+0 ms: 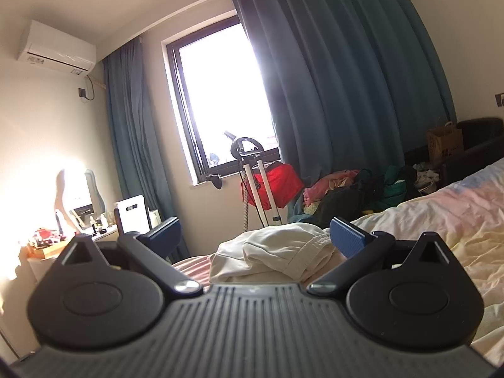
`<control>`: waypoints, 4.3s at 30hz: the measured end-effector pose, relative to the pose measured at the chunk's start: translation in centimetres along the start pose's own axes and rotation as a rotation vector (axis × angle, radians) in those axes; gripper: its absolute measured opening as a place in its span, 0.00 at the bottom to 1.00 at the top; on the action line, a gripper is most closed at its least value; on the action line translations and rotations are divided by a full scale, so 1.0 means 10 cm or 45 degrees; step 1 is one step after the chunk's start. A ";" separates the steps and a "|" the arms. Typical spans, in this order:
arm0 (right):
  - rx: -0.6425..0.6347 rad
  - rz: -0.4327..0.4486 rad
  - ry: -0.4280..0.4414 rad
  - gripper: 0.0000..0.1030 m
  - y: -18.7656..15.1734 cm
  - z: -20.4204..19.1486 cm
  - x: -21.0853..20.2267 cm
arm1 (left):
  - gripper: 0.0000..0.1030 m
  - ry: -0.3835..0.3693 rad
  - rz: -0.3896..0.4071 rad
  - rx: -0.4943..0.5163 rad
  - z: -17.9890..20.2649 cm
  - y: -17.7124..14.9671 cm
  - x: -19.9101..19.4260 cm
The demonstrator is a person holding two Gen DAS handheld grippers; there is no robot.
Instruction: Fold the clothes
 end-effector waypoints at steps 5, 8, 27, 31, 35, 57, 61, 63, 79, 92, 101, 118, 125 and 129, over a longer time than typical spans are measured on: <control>0.015 -0.082 -0.187 0.60 -0.28 0.44 0.21 | 1.00 -0.016 -0.063 0.087 0.22 0.14 0.48; 0.017 -0.160 -0.265 0.33 -0.46 0.63 0.33 | 1.00 -0.062 -0.118 0.154 0.47 0.29 1.03; 0.256 -0.331 -0.338 0.20 -1.02 1.40 1.17 | 0.92 -0.020 -0.035 0.527 2.56 1.49 4.20; 0.263 -0.332 -0.337 0.20 -1.06 1.43 1.17 | 0.59 0.054 -0.034 0.451 2.60 1.55 4.35; 0.240 -0.312 -0.340 0.20 -1.05 1.39 1.11 | 0.14 0.056 0.059 0.430 2.50 1.68 4.09; 0.011 -0.123 -0.251 0.20 -0.85 0.76 0.61 | 0.06 -0.245 0.284 0.123 0.31 1.51 0.27; 0.019 -0.200 -0.155 0.20 -0.88 0.61 0.49 | 0.06 -0.205 0.138 0.162 -0.12 0.91 0.17; -0.013 -0.214 -0.141 0.20 -0.89 0.53 0.48 | 0.06 -0.162 0.059 0.136 -0.33 0.67 0.31; -0.038 -0.397 -0.119 0.20 -1.23 0.33 0.91 | 0.18 -0.048 -0.121 -0.062 -1.17 0.03 1.09; -0.041 -0.421 -0.132 0.35 -1.32 0.30 1.04 | 0.50 0.040 -0.192 0.041 -1.02 -0.04 1.40; -0.084 -0.433 -0.092 0.75 -1.40 0.21 1.03 | 0.61 0.089 -0.143 -0.156 -1.30 0.11 1.31; -0.241 -0.752 0.194 0.76 -1.94 -0.20 1.41 | 0.61 0.083 -0.178 -0.509 -1.81 0.08 1.32; -0.239 -0.634 0.067 0.73 -1.95 -0.15 1.44 | 0.61 0.080 -0.226 -0.668 -2.04 -0.01 1.41; -0.086 -0.556 0.076 0.73 -1.80 -0.02 1.52 | 0.61 0.036 -0.250 -0.635 -1.98 0.00 1.45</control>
Point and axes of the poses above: each gripper's, at about its wrist camera, not at the fingertips, and x roughly the way its jaws point, z to its right, y to its top, the point moved 4 cm from there along x, roughly the way its jaws point, and after that the axes turned 7 degrees about -z, right-handed, at the moved point
